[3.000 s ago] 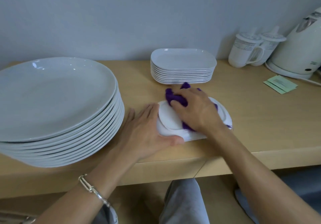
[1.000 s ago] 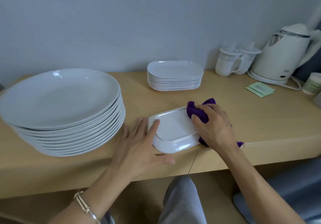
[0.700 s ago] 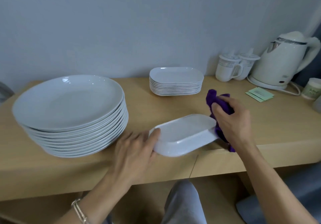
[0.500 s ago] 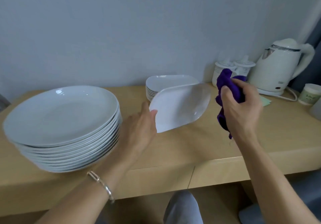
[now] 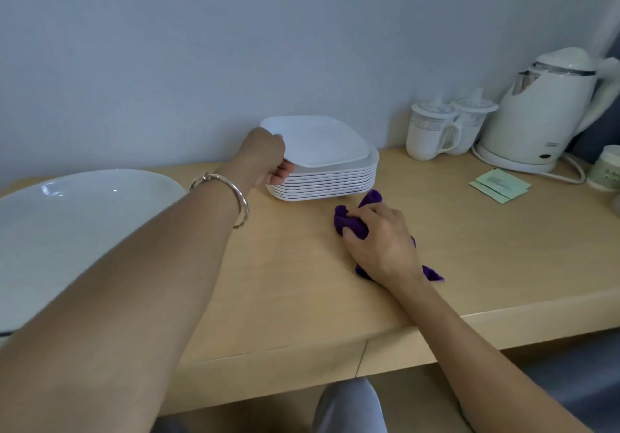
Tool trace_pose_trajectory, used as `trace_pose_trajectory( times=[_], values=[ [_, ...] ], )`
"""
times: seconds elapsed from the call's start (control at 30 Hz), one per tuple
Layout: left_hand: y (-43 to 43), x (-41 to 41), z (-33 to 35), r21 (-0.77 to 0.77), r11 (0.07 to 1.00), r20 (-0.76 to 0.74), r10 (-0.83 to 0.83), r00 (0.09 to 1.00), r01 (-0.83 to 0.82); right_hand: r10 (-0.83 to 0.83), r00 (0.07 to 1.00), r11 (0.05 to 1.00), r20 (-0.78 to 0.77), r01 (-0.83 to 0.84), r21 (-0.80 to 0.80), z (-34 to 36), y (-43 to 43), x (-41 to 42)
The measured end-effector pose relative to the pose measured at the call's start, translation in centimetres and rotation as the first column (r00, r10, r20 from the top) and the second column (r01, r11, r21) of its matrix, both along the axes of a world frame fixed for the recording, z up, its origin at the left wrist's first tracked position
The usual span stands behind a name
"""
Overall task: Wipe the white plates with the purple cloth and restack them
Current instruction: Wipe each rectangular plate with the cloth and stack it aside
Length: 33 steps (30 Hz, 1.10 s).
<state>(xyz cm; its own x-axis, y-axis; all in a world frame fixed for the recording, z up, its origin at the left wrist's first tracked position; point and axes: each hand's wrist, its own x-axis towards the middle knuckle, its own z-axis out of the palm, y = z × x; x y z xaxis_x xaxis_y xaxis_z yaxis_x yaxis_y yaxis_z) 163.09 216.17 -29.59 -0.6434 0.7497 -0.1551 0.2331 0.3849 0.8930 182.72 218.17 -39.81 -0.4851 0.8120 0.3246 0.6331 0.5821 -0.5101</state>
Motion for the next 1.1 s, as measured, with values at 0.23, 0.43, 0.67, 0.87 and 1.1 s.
trace_pose_trajectory(
  times=[0.23, 0.43, 0.67, 0.87, 1.1],
  values=[
    [2.0, -3.0, 0.1, -0.093, 0.994, -0.275, 0.024, 0.961, -0.051, -0.013, 1.000, 0.999, 0.021, 0.012, 0.031, -0.4, 0.2, -0.1],
    [2.0, -4.5, -1.4, -0.191, 0.981, -0.421, -0.054, 0.905, -0.030, -0.025, 0.999, 0.998, 0.023, 0.024, 0.056, -0.3, 0.1, -0.2],
    [1.0, -2.5, -1.0, -0.332, 0.940, -0.679, -0.183, 0.711, -0.075, -0.031, 0.999, 0.998, 0.018, 0.030, 0.056, -0.3, -0.1, -0.3],
    [-1.7, 0.8, 0.4, -0.389, 0.917, -0.792, -0.283, 0.540, -0.091, -0.032, 0.999, 0.999, 0.028, 0.031, 0.037, 0.1, -0.4, -0.2],
    [-10.4, 0.7, 4.0, -0.380, 0.924, -0.762, -0.334, 0.555, 0.035, -0.054, 0.953, 0.967, -0.297, -0.024, -0.252, 3.5, -2.5, -0.9]
  ],
)
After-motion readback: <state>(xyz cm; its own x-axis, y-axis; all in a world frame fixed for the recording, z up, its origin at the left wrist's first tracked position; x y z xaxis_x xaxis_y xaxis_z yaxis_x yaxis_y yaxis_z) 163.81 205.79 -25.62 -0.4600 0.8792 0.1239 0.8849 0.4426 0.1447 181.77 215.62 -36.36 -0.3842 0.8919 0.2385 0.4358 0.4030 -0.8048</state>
